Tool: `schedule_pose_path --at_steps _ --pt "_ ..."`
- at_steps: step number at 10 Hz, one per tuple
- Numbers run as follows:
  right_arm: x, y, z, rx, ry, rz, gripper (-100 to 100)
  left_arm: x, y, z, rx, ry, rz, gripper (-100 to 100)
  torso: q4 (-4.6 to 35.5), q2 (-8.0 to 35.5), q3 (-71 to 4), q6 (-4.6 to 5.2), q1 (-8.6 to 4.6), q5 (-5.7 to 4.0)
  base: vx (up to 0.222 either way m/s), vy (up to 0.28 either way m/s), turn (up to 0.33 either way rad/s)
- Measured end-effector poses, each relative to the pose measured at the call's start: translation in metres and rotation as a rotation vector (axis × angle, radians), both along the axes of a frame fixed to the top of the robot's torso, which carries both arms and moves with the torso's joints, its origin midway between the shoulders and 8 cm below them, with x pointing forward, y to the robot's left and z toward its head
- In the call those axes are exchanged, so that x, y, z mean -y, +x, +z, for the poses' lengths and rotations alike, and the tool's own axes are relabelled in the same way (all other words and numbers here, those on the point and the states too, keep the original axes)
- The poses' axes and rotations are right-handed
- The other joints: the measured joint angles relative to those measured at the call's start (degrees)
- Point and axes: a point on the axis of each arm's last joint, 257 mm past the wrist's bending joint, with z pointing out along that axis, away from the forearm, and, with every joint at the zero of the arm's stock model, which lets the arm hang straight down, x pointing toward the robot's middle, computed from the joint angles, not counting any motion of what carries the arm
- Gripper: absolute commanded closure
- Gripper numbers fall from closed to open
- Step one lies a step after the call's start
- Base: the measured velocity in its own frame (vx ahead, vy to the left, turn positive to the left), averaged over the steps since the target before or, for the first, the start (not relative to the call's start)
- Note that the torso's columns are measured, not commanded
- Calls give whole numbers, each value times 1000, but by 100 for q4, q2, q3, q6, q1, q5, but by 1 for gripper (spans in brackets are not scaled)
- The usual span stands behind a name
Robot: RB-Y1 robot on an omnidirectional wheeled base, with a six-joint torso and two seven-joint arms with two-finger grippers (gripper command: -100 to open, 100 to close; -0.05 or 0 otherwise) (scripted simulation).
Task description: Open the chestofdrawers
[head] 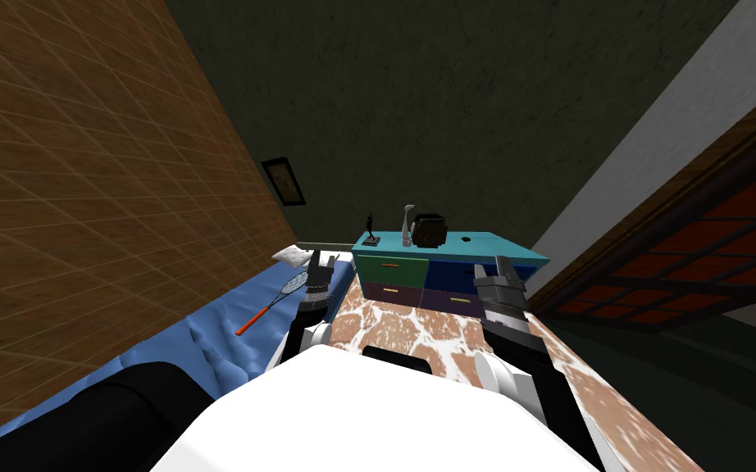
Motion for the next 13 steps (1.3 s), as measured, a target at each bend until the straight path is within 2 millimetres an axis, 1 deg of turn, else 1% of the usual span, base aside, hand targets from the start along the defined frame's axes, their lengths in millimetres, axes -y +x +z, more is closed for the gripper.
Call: schedule_pose_path --at_steps 1,2,9,10,11,13 --pt "0 0 0 0 0 0 0 0 0 0 0 0 0 0 235 232 -467 0 0 0 0 0 0" --pt "0 0 0 0 0 0 0 0 0 0 0 0 0 0 600 597 -1200 0 0 0 0 0 0" --pt "0 0 0 0 0 0 0 0 0 0 0 0 0 0 3537 3539 -7073 0 0 0 0 0 0" --pt "0 0 0 0 0 0 -100 0 0 0 0 0 0 0 3960 3962 -7919 0 0 0 -3 7 93" --pt "-3 2 -3 -14 -21 7 -100 0 0 0 0 0 0 0 4149 4157 -8312 -2 2 0 -16 13 167" --pt "-9 11 -15 -69 -85 22 -100 0 0 0 0 0 0 0 4223 4227 -8448 0 2 1 -30 16 215"
